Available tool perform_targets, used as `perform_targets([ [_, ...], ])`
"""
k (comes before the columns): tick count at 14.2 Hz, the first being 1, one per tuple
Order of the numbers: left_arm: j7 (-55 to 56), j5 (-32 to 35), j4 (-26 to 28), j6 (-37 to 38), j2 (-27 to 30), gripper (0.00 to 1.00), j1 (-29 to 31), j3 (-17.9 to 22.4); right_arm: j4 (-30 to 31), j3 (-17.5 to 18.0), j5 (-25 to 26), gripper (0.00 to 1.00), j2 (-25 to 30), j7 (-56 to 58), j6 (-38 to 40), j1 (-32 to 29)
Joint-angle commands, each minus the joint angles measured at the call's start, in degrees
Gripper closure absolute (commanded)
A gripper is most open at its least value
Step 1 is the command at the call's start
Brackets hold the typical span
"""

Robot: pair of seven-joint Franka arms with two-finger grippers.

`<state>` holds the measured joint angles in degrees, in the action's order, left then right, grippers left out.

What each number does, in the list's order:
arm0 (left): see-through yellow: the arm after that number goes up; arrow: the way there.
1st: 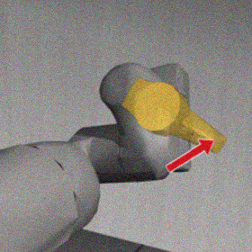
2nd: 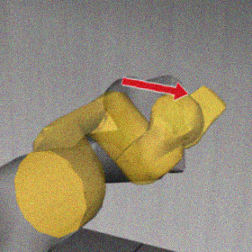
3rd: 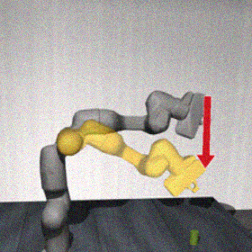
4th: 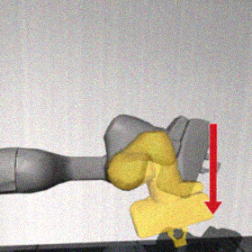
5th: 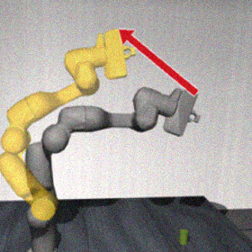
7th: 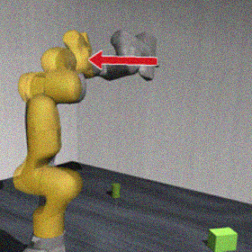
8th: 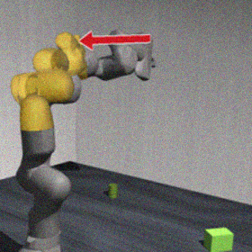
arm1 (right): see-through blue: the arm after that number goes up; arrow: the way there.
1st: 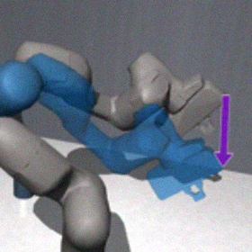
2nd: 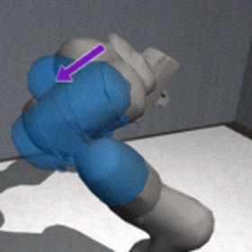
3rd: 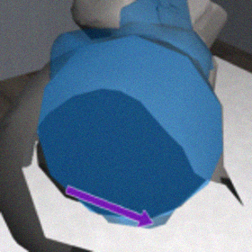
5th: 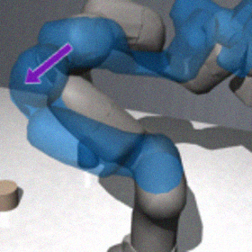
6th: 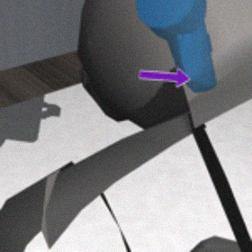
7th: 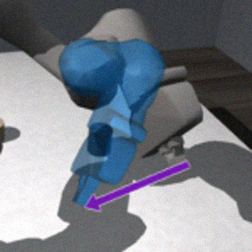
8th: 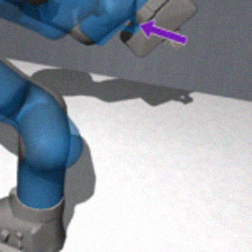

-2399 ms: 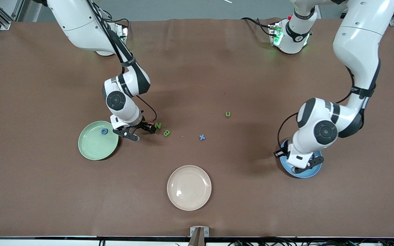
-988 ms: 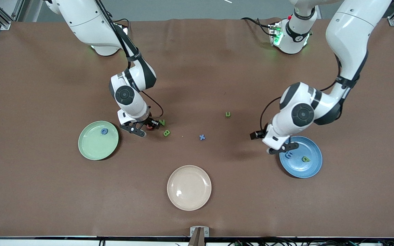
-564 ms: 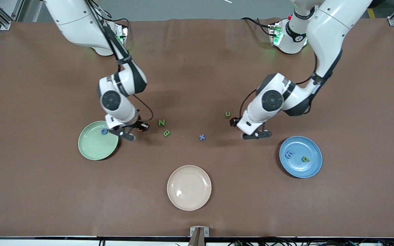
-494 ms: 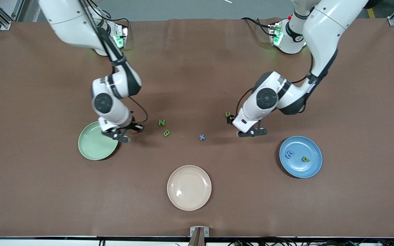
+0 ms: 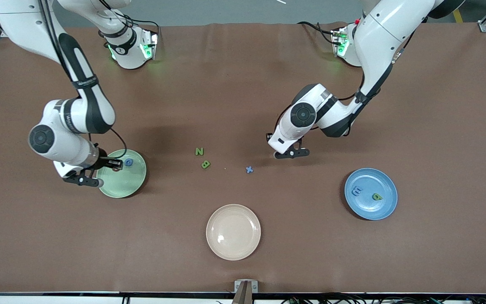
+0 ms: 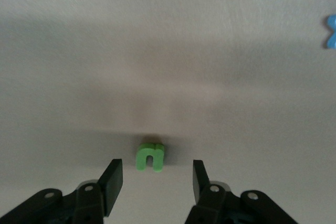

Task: Sort upper and lower case letters into plates
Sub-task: 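Release pink Q on the green plate while the left gripper grasps green n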

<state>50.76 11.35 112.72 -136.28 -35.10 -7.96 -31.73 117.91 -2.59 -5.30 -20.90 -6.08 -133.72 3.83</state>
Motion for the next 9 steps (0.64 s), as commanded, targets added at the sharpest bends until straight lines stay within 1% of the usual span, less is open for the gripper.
perform_targets([
  [1, 0.65, 0.87, -0.22, -0.39, -0.23, 0.38, -0.21, 0.44, 0.47, 1.18, 0.11, 0.99, -1.59, 2.91, -3.37, -1.98],
  [3, 0.65, 0.96, -0.31, -0.39, -0.75, 0.38, -0.21, 0.7, 0.48, 1.18, 0.2, 0.99, -3.78, 3.0, -6.02, -2.07],
  [4, 0.74, 2.44, -0.31, -0.39, -1.1, 0.39, -0.21, 0.7, 0.48, 1.18, 0.46, 0.98, -4.93, 3.09, -7.42, -2.07],
  [6, 1.44, 4.56, -0.31, -0.39, -1.89, 0.39, -0.21, 0.7, 0.56, 1.18, 0.46, 0.98, -5.37, 4.4, -7.61, -3.2],
  [9, 2.32, 4.56, -0.4, -0.3, -2.42, 0.43, -0.12, 0.62, 0.74, 1.18, 0.46, 0.98, -5.82, 5.2, -7.61, -3.91],
])
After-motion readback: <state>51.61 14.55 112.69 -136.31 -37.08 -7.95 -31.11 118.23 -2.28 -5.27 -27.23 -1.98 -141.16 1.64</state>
